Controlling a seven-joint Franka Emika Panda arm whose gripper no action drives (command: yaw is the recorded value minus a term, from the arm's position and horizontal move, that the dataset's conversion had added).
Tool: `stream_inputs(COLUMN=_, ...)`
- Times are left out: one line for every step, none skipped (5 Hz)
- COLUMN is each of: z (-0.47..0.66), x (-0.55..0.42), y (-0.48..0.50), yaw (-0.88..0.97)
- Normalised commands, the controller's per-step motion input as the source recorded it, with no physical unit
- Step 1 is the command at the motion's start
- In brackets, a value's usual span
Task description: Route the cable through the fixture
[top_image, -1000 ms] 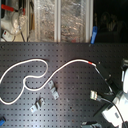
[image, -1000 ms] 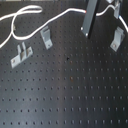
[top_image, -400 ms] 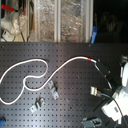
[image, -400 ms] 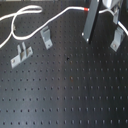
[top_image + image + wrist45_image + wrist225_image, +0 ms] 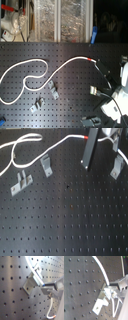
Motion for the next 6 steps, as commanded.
stream_inputs(z=0.02, x=-0.05, y=0.065, yaw=0.0)
stream_inputs(z=-0.01, x=-0.057, y=0.136, yaw=0.25)
stream_inputs(z=0.01, x=-0.223, y=0.294, yaw=0.5)
stream_inputs(z=0.04, x=0.0, y=0.001, yaw=0.0)
stream_inputs(z=0.19, x=0.066, y=-0.015, yaw=0.0)
stream_inputs(z=0.13, x=0.144, y=-0.265, yaw=0.0)
